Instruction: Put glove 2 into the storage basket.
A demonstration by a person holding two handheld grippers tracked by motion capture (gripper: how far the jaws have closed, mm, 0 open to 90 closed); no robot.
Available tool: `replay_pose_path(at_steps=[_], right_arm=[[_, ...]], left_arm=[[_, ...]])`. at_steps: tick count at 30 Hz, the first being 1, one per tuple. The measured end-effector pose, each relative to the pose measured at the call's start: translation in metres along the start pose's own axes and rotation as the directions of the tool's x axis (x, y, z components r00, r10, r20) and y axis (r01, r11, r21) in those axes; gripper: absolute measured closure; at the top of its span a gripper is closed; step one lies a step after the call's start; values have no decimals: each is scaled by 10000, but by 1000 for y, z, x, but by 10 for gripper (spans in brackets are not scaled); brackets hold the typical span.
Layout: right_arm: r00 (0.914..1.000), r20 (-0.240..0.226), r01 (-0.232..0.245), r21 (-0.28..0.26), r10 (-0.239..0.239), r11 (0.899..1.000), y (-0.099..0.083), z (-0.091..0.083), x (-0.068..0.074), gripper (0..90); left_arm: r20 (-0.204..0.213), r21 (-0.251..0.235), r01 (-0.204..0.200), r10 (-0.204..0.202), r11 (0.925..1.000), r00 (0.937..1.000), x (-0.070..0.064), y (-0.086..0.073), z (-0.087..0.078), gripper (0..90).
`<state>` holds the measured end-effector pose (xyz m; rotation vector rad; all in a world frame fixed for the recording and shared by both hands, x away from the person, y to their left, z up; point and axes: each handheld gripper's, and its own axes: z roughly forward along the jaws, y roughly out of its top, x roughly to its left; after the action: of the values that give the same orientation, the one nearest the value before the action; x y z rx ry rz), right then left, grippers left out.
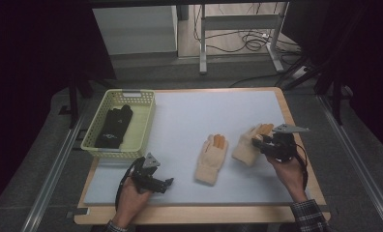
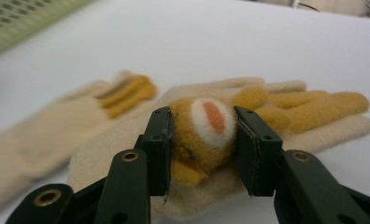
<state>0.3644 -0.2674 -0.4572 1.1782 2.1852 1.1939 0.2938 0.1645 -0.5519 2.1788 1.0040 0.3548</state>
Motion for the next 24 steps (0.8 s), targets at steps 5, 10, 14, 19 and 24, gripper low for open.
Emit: replay_pose_path(at_steps=[5,10,14,19,24], right_arm=[[9953,-846,458,-224,-476,9987,11,-2,32,588],[9818,-1554,1067,-235,-1091,9940,16,9,65,588],[9694,-2016,1385,-202,-1397,9902,17,21,88,588],[9599,-2274,1681,-8,-1639,9858,13,40,104,588],[9585,-2241,1866,264,-1761,9821,1,55,108,584]], left_arm=[[-11,-21,-3,3,10000,10000,0,0,0,7],[-10,-25,0,0,10000,10000,0,0,0,7],[-5,-21,17,-17,10000,10000,0,0,0,7],[-14,-22,-5,5,10000,10000,0,0,0,7],[0,2,-10,10,10000,10000,0,0,0,7]])
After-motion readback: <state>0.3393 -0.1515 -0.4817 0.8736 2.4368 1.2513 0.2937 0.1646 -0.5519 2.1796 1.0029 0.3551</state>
